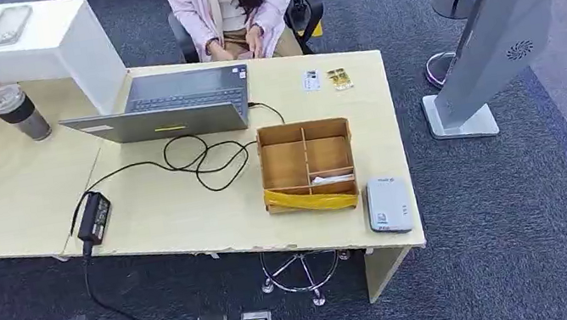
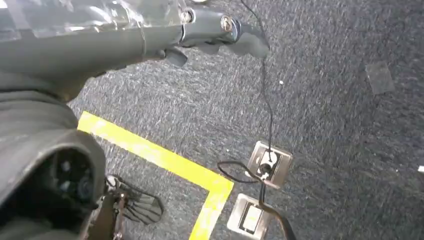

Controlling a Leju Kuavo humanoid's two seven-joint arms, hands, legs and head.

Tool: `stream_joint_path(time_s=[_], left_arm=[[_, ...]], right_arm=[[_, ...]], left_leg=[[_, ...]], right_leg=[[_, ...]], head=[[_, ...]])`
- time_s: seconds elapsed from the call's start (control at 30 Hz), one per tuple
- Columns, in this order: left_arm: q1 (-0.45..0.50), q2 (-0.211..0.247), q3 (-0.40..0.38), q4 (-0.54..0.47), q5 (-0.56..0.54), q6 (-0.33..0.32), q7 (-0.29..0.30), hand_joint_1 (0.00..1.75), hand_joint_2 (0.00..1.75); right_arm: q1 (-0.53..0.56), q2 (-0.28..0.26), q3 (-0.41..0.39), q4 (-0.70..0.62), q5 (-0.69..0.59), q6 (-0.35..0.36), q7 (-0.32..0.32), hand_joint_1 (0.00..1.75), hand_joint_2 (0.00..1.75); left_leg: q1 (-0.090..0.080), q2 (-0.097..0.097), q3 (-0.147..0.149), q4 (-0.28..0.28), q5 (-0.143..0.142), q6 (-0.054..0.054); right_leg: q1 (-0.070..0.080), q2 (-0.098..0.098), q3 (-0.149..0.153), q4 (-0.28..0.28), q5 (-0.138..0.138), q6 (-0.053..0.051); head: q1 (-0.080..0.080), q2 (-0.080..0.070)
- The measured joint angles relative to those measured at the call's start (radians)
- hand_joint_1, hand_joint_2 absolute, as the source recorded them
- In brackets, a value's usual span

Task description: Pass the card to the sensor for recognition and then transmit it.

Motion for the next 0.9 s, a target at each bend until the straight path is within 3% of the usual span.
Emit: stream_joint_path(time_s=[0.1, 0.13, 0.17, 0.2, 0.3, 0.33, 0.37, 0.4, 0.5, 0.53, 0.57, 0.6, 0.63, 0.67, 0.7, 0.73, 0.77, 0.8, 0.83, 0.87, 0.9], left_arm=[[0.006, 0.000, 0.008, 0.001, 0.003, -0.002, 0.000, 0.03, 0.00], [0.008, 0.000, 0.009, 0.001, 0.003, -0.003, 0.000, 1.75, 0.00], [0.010, 0.000, 0.009, 0.002, 0.003, -0.003, 0.000, 1.75, 0.00], [0.011, 0.000, 0.009, 0.002, 0.003, -0.003, 0.000, 1.75, 0.00], [0.013, 0.000, 0.010, 0.003, -0.002, -0.002, 0.000, 1.75, 0.00], [0.014, 0.000, 0.010, 0.003, -0.004, -0.002, 0.000, 1.47, 0.00], [0.015, 0.001, 0.010, 0.004, -0.011, 0.001, 0.000, 1.47, 0.00], [0.015, 0.001, 0.010, 0.005, -0.015, 0.003, 0.000, 0.00, 0.00], [0.017, 0.002, 0.010, 0.005, -0.013, 0.002, 0.001, 0.00, 0.00], [0.018, 0.002, 0.010, 0.005, -0.012, 0.003, 0.001, 1.75, 0.00], [0.019, 0.002, 0.010, 0.005, -0.012, 0.003, 0.001, 1.75, 0.00], [0.020, 0.002, 0.010, 0.006, -0.014, 0.002, 0.001, 1.75, 0.00], [0.020, 0.002, 0.010, 0.006, -0.015, 0.001, 0.001, 1.73, 0.00], [0.020, 0.002, 0.010, 0.006, -0.015, -0.002, 0.001, 0.00, 0.00], [0.021, 0.002, 0.010, 0.006, -0.015, -0.003, 0.001, 0.00, 0.00], [0.021, 0.002, 0.010, 0.006, -0.014, 0.000, 0.001, 0.00, 0.00], [0.021, 0.002, 0.010, 0.006, -0.013, 0.007, 0.001, 1.75, 0.00], [0.021, 0.001, 0.010, 0.006, -0.012, 0.018, 0.001, 1.75, 0.00], [0.021, 0.001, 0.010, 0.006, -0.011, 0.023, 0.001, 1.75, 0.00], [0.022, 0.001, 0.010, 0.006, -0.011, 0.021, 0.001, 0.00, 0.00], [0.022, 0.001, 0.010, 0.006, -0.011, 0.014, 0.000, 0.00, 0.00]], right_arm=[[-0.001, 0.000, 0.000, 0.000, 0.000, 0.016, 0.007, 0.00, 0.00], [-0.001, 0.000, 0.000, 0.000, 0.000, 0.021, 0.009, 0.28, 0.00], [-0.001, 0.000, 0.000, 0.000, 0.001, 0.027, 0.010, 0.28, 0.00], [-0.001, 0.000, 0.000, 0.000, 0.001, 0.029, 0.011, 1.75, 0.00], [-0.001, 0.000, 0.000, 0.000, 0.000, 0.049, 0.008, 1.75, 0.00], [-0.001, 0.000, 0.000, 0.000, 0.000, 0.054, 0.005, 0.42, 0.00], [-0.001, 0.000, 0.000, 0.000, -0.001, 0.060, -0.001, 0.42, 0.00], [-0.001, 0.000, 0.000, 0.000, 0.001, 0.062, -0.003, 0.00, 0.00], [-0.001, -0.001, 0.000, 0.000, -0.003, 0.056, 0.006, 0.00, 0.00], [-0.001, -0.001, 0.000, 0.000, -0.007, 0.052, 0.009, 1.75, 0.00], [-0.001, -0.001, 0.000, 0.000, -0.008, 0.051, 0.011, 1.75, 0.00], [-0.001, -0.001, 0.000, 0.000, -0.007, 0.053, 0.012, 1.40, 0.00], [-0.001, 0.000, 0.000, 0.000, -0.006, 0.059, 0.011, 0.00, 0.00], [-0.001, 0.000, 0.000, 0.000, -0.005, 0.064, 0.010, 0.00, 0.00], [-0.001, -0.001, 0.000, 0.000, -0.005, 0.068, 0.009, 0.00, 0.00], [-0.001, -0.001, 0.000, 0.000, -0.005, 0.064, 0.011, 1.75, 0.00], [-0.001, 0.000, 0.000, 0.000, -0.006, 0.058, 0.015, 1.75, 0.00], [-0.001, -0.001, 0.000, 0.000, -0.006, 0.059, 0.016, 1.03, 0.00], [-0.001, 0.000, 0.000, 0.000, -0.006, 0.062, 0.015, 0.00, 0.00], [-0.001, 0.000, 0.000, 0.000, -0.003, 0.071, 0.013, 0.00, 0.00], [-0.001, 0.000, 0.000, 0.000, 0.000, 0.076, 0.011, 0.00, 0.00]], left_leg=[[0.000, 0.000, 0.000, 0.000, 0.000, 0.000], [0.000, 0.000, 0.000, 0.000, 0.000, 0.000], [0.000, 0.000, 0.000, 0.000, 0.000, 0.000], [0.000, 0.000, 0.000, 0.000, 0.000, 0.000], [0.000, 0.000, 0.000, 0.000, 0.000, 0.000], [0.000, 0.000, 0.000, 0.000, 0.000, 0.000], [0.000, 0.000, 0.000, 0.000, 0.000, 0.000], [0.000, 0.000, 0.000, 0.000, 0.000, 0.000], [0.000, 0.000, 0.000, 0.000, 0.000, 0.000], [0.000, 0.000, 0.000, 0.000, 0.000, 0.000], [0.000, 0.000, 0.000, 0.000, 0.000, 0.000], [0.000, 0.000, 0.000, 0.000, 0.000, 0.000], [0.000, 0.000, 0.000, 0.000, 0.000, 0.000], [0.000, 0.000, 0.000, 0.000, 0.000, 0.000], [0.000, 0.000, 0.000, 0.000, 0.000, 0.000], [0.000, 0.000, 0.000, 0.000, 0.000, 0.000], [0.000, 0.000, 0.000, 0.000, 0.000, 0.000], [0.000, 0.000, 0.000, 0.000, 0.000, 0.000], [0.000, 0.000, 0.000, 0.000, 0.000, 0.000], [0.000, 0.000, 0.000, 0.000, 0.000, 0.000], [0.000, 0.000, 0.000, 0.000, 0.000, 0.000]], right_leg=[[0.000, 0.000, 0.000, 0.000, 0.000, 0.000], [0.000, 0.000, 0.000, 0.000, 0.000, 0.000], [0.000, 0.000, 0.000, 0.000, 0.000, 0.000], [0.000, 0.000, 0.000, 0.000, 0.000, 0.000], [0.000, 0.000, 0.000, 0.000, 0.000, 0.000], [0.000, 0.000, 0.000, 0.000, 0.000, 0.000], [0.000, 0.000, 0.000, 0.000, 0.000, 0.000], [0.000, 0.000, 0.000, 0.000, 0.000, 0.000], [0.000, 0.000, 0.000, 0.000, 0.000, 0.000], [0.000, 0.000, 0.000, 0.000, 0.000, 0.000], [0.000, 0.000, 0.000, 0.000, 0.000, 0.000], [0.000, 0.000, 0.000, 0.000, 0.000, 0.000], [0.000, 0.000, 0.000, 0.000, 0.000, 0.000], [0.000, 0.000, 0.000, 0.000, 0.000, 0.000], [0.000, 0.000, 0.000, 0.000, 0.000, 0.000], [0.000, 0.000, 0.000, 0.000, 0.000, 0.000], [0.000, 0.000, 0.000, 0.000, 0.000, 0.000], [0.000, 0.000, 0.000, 0.000, 0.000, 0.000], [0.000, 0.000, 0.000, 0.000, 0.000, 0.000], [0.000, 0.000, 0.000, 0.000, 0.000, 0.000], [0.000, 0.000, 0.000, 0.000, 0.000, 0.000]], head=[[0.000, 0.000], [0.000, 0.000], [0.000, 0.000], [0.000, 0.000], [0.000, 0.000], [0.000, 0.000], [0.000, 0.000], [0.000, 0.000], [0.000, 0.000], [0.000, 0.000], [0.000, 0.000], [0.000, 0.000], [0.000, 0.000], [0.000, 0.000], [0.000, 0.000], [0.000, 0.000], [0.000, 0.000], [0.000, 0.000], [0.000, 0.000], [0.000, 0.000], [0.000, 0.000]])
